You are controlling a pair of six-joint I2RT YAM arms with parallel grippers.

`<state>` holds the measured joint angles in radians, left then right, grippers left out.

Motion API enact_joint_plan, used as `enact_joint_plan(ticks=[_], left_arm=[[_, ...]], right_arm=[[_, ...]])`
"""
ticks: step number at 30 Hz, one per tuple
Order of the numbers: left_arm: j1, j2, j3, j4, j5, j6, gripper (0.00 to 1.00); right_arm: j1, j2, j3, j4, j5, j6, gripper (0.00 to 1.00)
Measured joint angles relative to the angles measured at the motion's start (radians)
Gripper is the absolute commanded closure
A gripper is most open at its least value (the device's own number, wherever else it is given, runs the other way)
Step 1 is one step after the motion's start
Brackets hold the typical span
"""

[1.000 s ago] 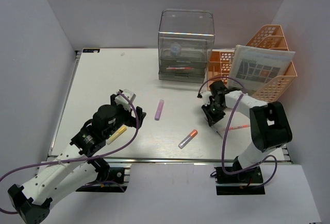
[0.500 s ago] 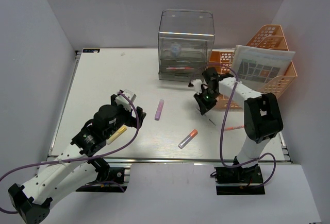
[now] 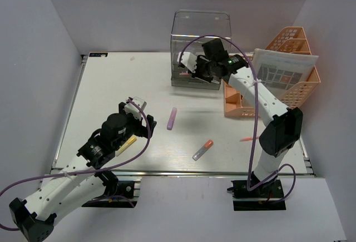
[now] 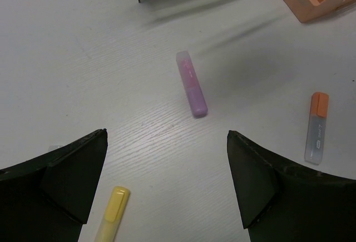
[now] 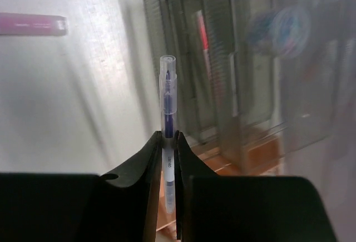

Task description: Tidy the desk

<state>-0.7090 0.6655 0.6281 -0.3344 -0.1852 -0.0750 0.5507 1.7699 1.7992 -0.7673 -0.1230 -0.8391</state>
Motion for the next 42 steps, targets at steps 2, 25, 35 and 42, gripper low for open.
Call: enact_joint_plan(ticks=[2,25,35,42], left_arm=[[0.000,0.004,-0.001,0.002,-0.011,0.000,0.02],[0.000,0.039,-0.001,0.005,-0.039,0.007,0.02],[0.000,0.015,-0.001,0.005,-0.039,0.007,0.02],[0.000,-0.002,-0.001,0.004,-0.020,0.007,0.02]], right_arm=[[0.021,0.020,0.000,0.047,0.038,-0.064,0.98],[0.027,0.279,-0.048,0.404,0.260,-0.241,0.50],[-0.001,0.126,-0.087,0.268,0.135,-0.119,1.00],[-0.115,-0.347,-0.393,0.030,-0.038,-0.069,0.77]])
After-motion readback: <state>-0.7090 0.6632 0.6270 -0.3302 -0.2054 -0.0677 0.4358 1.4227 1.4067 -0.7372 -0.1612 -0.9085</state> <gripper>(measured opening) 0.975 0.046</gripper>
